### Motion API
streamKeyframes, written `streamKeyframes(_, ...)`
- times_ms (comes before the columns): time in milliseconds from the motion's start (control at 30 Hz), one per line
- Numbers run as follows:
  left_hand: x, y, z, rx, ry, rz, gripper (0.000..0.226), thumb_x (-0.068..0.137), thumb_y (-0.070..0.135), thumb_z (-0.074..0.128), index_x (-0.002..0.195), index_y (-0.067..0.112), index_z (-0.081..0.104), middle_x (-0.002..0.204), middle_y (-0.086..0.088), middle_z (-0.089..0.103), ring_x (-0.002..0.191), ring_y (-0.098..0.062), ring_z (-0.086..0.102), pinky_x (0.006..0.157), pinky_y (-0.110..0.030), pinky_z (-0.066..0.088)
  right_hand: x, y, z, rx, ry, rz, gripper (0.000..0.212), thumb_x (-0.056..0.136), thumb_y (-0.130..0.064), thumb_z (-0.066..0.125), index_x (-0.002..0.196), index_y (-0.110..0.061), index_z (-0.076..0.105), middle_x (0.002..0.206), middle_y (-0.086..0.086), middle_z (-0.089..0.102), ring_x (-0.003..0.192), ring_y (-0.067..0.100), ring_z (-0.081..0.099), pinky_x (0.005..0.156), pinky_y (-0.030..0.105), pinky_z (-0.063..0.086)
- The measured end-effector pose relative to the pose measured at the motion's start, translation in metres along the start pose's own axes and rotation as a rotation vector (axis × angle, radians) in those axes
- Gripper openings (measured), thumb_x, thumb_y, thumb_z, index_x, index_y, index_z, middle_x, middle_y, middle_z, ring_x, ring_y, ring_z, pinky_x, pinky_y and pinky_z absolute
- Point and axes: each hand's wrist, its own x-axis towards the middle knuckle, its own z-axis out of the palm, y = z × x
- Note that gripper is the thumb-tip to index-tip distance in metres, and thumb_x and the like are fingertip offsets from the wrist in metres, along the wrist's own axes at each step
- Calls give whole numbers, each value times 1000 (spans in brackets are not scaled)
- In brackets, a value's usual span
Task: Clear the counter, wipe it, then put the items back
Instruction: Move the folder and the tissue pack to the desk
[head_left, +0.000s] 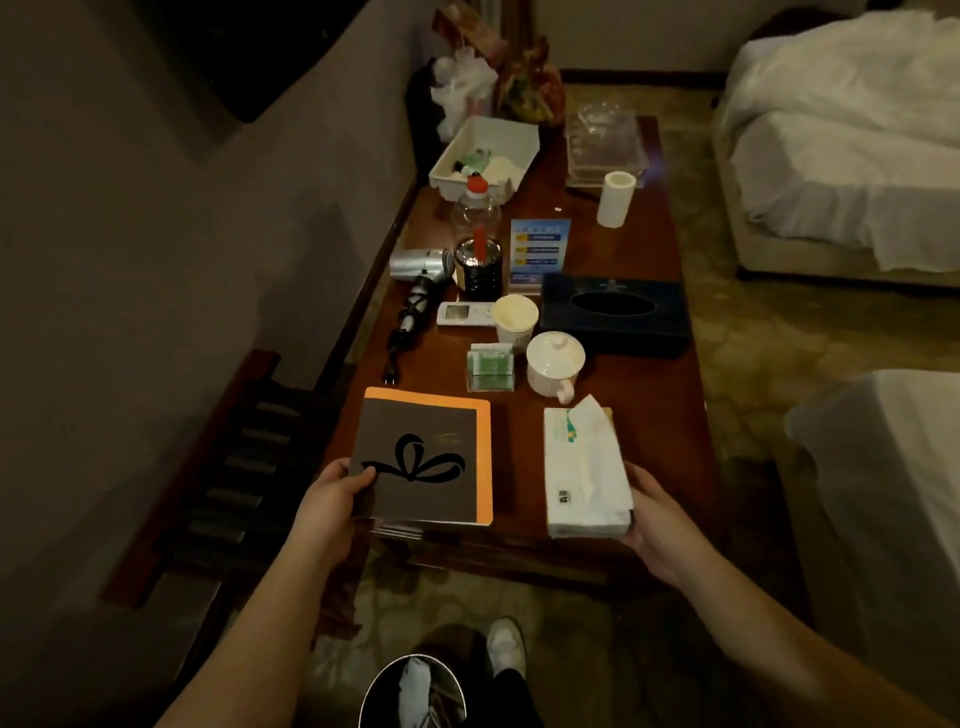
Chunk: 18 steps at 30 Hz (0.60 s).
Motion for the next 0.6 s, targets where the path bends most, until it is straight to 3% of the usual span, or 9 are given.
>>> streamKeyframes(267,71,2,-16,113,41,-49,19,92,16,59,110,18,60,112,-15,66,102,-35,65,89,-56,52,57,10,62,-84,-50,37,71,86,-26,67,146,-25,29,123,4,61,105,21,63,92,47,52)
streamKeyframes(433,90,-1,-27,138,76,-40,17,93,14,59,110,16,61,105,-13,68,95,-31,67,77,-45,55,75,16,82,-176,-30,21,83,75,-38,76,144,-31,31,132,3,56,109,21,62,93,48,52)
streamKeyframes(600,102,-5,-30,402,200,89,37,92,22,62,127,13,55,114,-10,64,97,-25,63,84,-41,54,82,20,89,-289,9,-8,84,74,-50,75,143,-32,32,133,0,56,111,20,61,93,49,51)
